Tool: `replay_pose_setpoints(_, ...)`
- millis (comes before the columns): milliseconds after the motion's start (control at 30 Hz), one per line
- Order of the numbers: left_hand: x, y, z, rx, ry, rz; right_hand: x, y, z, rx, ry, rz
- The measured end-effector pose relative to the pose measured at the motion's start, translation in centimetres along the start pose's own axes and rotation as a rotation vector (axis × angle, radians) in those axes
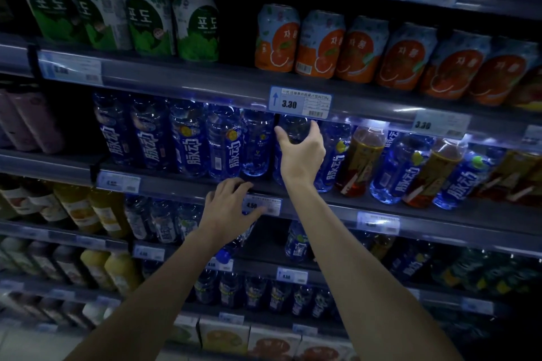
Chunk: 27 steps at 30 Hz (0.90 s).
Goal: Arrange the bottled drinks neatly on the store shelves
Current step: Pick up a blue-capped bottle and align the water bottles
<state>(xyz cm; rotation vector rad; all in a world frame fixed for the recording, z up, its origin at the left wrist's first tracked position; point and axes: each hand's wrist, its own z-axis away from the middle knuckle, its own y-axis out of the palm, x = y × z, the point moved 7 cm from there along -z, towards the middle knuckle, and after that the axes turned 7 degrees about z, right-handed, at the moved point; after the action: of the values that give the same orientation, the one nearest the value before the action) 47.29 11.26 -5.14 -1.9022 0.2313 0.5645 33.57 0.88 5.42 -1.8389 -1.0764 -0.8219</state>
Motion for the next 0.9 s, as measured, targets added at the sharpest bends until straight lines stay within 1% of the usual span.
replay_pose_setpoints(67,0.0,0.1,0.0,-0.011,-0.004,-0.007,-0.4,0.2,0.7,0.004,-0.003,-0.015)
replay_pose_setpoints(200,0.1,0.1,0.1,-0.015,0.009,-0.045,-0.9,0.7,1.5,0.039,-0.048,0.053)
replay_pose_setpoints(433,-0.1,0.1,0.0,-0.021,-0.014,-0.025,-0.6,0.8,0.5,0.055,-0.035,0.144)
replay_pose_setpoints(600,-0.3,0.1,0.1,-0.022,-0.009,-0.021,-1.0,0.8,1.8,0.111,-0.056,0.112)
replay_pose_setpoints(700,-0.3,0.0,0.2,-0.022,-0.011,-0.021,-1.7,-0.1,3.5,0.038,-0.094,0.115)
replay_pose_setpoints(767,-0.3,0.1,0.0,-0.018,-0.028,-0.023,-3.2,-0.7,4.8,-0.014,-0.028,0.126)
replay_pose_setpoints(900,-0.2,0.3,-0.2,-0.011,-0.05,-0.026,-6.1,0.3,6.3,0.062,0.122,0.222)
